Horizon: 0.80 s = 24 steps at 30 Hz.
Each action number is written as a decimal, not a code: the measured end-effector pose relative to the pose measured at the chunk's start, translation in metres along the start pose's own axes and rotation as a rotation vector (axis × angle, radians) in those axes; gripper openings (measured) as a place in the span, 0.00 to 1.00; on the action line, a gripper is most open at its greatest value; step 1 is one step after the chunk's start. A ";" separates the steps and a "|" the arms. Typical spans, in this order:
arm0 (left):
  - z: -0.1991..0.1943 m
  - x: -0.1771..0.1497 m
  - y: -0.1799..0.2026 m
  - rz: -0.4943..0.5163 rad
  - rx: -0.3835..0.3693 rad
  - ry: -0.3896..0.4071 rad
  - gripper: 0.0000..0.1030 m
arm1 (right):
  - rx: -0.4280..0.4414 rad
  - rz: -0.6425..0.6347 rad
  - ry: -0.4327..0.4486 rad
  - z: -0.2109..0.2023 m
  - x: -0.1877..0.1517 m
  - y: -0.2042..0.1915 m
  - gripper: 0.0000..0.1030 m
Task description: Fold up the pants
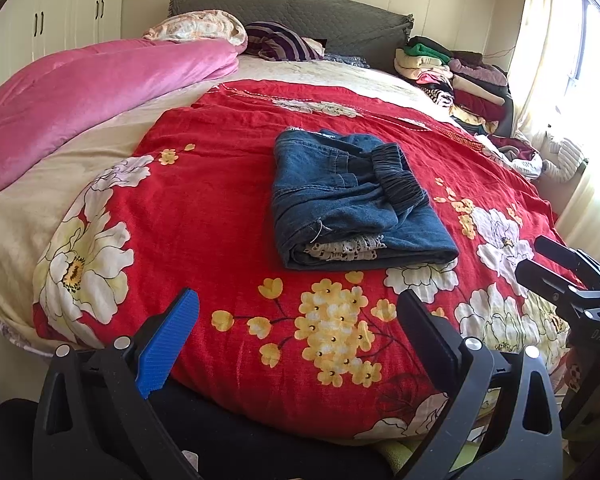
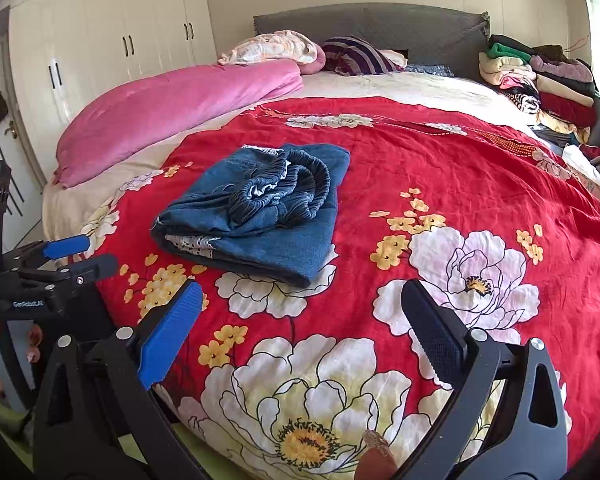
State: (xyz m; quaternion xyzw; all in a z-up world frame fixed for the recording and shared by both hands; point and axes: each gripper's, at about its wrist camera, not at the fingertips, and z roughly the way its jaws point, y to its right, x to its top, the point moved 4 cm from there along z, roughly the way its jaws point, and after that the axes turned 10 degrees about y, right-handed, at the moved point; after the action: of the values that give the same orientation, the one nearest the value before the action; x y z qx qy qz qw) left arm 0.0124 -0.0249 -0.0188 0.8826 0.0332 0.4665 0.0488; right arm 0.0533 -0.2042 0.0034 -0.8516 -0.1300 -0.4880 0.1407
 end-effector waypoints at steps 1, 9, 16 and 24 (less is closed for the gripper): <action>0.000 0.000 0.000 0.000 0.002 -0.002 0.96 | 0.000 0.000 0.000 0.000 0.000 0.000 0.91; 0.001 0.000 -0.001 -0.002 0.004 -0.001 0.96 | -0.005 0.000 0.000 0.000 0.000 0.000 0.91; 0.001 0.000 -0.001 -0.001 0.005 -0.003 0.96 | -0.007 0.002 -0.001 0.000 0.000 0.001 0.91; 0.000 0.000 -0.003 -0.003 0.008 -0.003 0.96 | -0.007 0.003 -0.002 0.000 -0.001 0.001 0.91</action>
State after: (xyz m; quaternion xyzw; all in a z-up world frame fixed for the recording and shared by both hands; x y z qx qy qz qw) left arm 0.0124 -0.0221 -0.0193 0.8834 0.0363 0.4649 0.0461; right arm 0.0531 -0.2053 0.0023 -0.8529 -0.1269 -0.4871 0.1383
